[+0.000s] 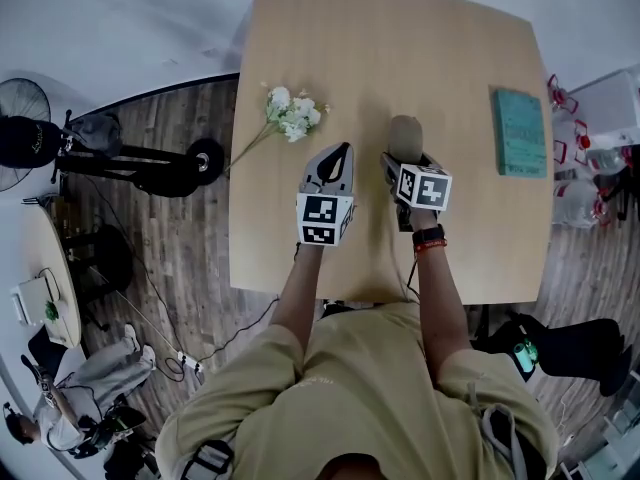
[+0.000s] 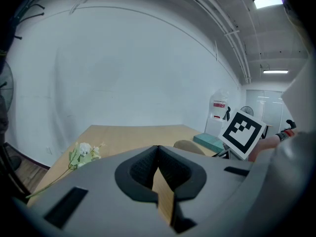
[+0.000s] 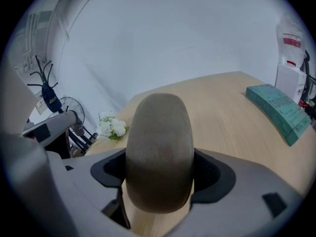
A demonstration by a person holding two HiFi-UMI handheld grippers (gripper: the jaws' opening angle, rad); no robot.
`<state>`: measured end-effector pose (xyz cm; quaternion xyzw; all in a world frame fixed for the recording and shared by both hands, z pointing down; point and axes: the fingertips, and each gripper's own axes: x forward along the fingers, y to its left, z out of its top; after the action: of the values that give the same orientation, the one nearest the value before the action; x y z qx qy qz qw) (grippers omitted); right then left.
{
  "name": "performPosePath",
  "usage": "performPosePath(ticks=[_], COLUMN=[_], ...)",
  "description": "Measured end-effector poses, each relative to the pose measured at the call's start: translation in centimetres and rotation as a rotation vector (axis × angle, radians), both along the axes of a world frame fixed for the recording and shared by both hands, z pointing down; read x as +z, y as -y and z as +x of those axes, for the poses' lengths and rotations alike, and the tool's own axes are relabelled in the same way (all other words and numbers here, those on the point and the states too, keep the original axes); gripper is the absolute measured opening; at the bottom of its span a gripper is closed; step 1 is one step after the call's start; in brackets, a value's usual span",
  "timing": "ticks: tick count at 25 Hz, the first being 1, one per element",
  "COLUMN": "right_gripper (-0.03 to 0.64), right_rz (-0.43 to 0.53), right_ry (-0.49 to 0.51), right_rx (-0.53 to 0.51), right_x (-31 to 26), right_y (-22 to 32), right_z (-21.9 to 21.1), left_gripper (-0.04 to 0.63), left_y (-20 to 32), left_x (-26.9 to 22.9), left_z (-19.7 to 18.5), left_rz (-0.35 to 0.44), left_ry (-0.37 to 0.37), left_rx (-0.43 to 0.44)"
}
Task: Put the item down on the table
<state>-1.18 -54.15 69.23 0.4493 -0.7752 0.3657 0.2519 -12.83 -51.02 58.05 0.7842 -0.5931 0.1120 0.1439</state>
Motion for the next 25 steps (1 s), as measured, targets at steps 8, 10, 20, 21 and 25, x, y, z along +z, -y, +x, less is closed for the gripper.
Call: performPosePath(ticks=[8,10,20,21,25], right_gripper=[0.391,0.391,0.394,0.396,0.397], right_rz=[-0.060,-0.078,-0.129,-0.128,-0.120], right_ry=[-0.053,-0.060,-0.107,-0.121,-0.147], right_rx=[-0.004,-0.006,0.001,0.003,0.004], right_x=[2.7,3.4,5.5,5.7,5.7], right_y=[0.7,0.5,1.2,1.1,1.1], right_z=[-0.1,-0.2,-0.4,-0.3,-0.4], left_gripper=[0.023,0.023,0.023,0.023,0.023], left_y=[1.0,1.0,0.9,0.8,0.6], left_x=[1.8,2.2,3.4,3.5,3.5], left_z=[0.3,0.3,0.3,0.3,-0.2], left_rz=[-0.012,-0.017,-0.042,-0.044,-0.043], left_ry=[-0.046,-0.046,-0.046,-0.046,-0.044], left_rx=[0.007,0.011,0.012,0.010,0.000])
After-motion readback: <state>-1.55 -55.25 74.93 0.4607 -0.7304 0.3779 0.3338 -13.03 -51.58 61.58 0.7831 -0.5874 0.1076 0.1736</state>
